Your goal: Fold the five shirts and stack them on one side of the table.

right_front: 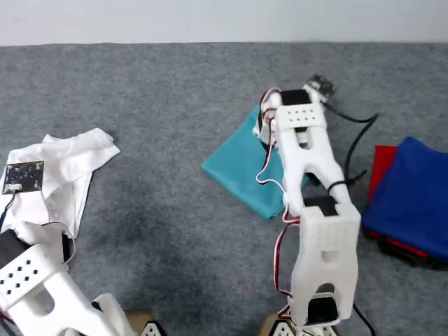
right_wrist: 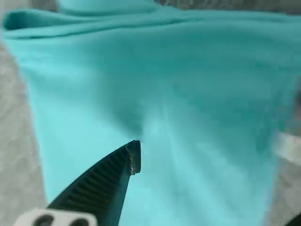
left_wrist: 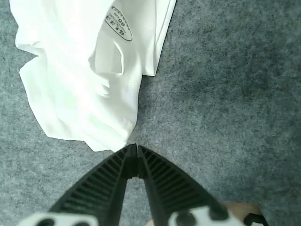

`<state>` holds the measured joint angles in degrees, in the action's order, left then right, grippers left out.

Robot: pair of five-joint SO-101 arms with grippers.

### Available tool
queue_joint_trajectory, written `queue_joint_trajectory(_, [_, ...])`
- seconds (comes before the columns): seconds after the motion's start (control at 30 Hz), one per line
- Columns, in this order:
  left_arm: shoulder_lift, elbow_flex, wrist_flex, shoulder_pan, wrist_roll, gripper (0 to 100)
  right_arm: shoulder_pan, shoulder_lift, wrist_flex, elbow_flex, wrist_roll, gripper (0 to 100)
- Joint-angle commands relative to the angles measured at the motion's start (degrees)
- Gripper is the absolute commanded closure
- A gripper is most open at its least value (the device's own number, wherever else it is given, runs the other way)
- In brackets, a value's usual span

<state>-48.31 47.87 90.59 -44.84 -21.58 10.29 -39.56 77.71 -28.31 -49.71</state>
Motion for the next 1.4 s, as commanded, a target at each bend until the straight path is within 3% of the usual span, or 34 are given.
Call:
queue_joint_trajectory(0.0, [-0.79, -0.22, 0.0, 0.09, 0.09, 100, 0.48, -3.65, -6.2, -2.11, -1.49, 47.4])
queue_joint_trajectory(0.17, [-0.79, -0.22, 0.0, 0.09, 0.09, 100, 0.66, -9.54, -11.21, -2.2, -1.49, 54.2])
queue_joint_trajectory(0.47, [-0.7, -0.22, 0.0, 0.09, 0.09, 100, 0.22, -9.8, -4.0, -6.33, 0.0, 99.4])
queue_joint_trajectory(0.83, [-0.79, -0.22, 0.0, 0.09, 0.09, 100, -2.07, -6.55, 5.93, -6.59, 14.33, 99.0])
queue_joint_trajectory(1.37, [-0.79, -0.22, 0.09, 0.09, 0.09, 100, -12.18, 25.54, 24.92, -6.51, 48.26, 99.0])
